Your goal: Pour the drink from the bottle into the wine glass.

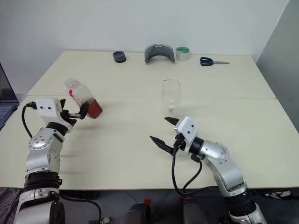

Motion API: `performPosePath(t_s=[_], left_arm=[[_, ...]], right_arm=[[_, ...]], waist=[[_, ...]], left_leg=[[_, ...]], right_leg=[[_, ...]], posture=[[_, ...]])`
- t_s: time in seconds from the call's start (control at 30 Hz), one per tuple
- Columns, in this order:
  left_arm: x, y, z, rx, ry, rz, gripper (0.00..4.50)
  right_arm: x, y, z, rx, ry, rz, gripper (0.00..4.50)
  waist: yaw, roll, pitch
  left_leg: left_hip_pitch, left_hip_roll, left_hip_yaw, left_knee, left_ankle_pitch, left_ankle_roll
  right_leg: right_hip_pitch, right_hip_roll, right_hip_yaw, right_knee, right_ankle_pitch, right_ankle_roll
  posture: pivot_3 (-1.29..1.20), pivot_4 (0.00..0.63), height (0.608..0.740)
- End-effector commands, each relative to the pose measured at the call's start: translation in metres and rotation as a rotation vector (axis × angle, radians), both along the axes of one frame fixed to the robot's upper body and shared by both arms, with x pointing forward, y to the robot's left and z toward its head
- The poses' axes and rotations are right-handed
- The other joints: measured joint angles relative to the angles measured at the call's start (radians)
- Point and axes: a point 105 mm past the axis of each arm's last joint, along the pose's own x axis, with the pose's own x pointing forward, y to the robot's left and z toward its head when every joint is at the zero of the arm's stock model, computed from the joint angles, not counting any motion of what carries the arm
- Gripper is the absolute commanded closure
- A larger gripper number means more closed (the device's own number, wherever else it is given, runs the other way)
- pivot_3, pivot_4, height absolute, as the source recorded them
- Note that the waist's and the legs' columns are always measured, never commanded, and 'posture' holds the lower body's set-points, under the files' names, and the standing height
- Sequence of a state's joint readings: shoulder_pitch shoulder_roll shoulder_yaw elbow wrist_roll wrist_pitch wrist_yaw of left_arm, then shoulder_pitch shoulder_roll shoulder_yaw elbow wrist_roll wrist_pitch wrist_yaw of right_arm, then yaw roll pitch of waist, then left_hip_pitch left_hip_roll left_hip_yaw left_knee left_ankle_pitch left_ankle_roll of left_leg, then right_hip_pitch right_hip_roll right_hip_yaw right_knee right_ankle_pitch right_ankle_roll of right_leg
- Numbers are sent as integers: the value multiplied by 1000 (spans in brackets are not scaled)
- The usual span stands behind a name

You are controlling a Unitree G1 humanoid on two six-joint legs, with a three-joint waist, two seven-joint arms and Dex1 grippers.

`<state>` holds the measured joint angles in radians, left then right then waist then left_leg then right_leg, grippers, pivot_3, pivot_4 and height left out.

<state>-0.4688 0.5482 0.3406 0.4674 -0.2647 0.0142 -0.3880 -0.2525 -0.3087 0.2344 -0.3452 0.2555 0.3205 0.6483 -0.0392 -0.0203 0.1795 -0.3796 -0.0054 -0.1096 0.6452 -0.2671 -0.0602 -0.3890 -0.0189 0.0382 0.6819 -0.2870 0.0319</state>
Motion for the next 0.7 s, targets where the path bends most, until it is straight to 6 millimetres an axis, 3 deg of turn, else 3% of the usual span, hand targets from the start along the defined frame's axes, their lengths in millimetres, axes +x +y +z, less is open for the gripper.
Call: performPosePath(t_s=[0.03,0.7], left_arm=[[3,3,19,20,-43,-16,0],[25,0,24,29,-29,-70,0]], right_arm=[[-1,3,9,8,-33,8,30],[0,7,9,-16,-41,6,30]], waist=[[0,0,0],[0,0,0]], left_leg=[[0,0,0,0,0,0],[0,0,0,0,0,0]], right_leg=[[0,0,0,0,0,0],[0,0,0,0,0,0]], posture=[[0,150,740],[0,150,740]])
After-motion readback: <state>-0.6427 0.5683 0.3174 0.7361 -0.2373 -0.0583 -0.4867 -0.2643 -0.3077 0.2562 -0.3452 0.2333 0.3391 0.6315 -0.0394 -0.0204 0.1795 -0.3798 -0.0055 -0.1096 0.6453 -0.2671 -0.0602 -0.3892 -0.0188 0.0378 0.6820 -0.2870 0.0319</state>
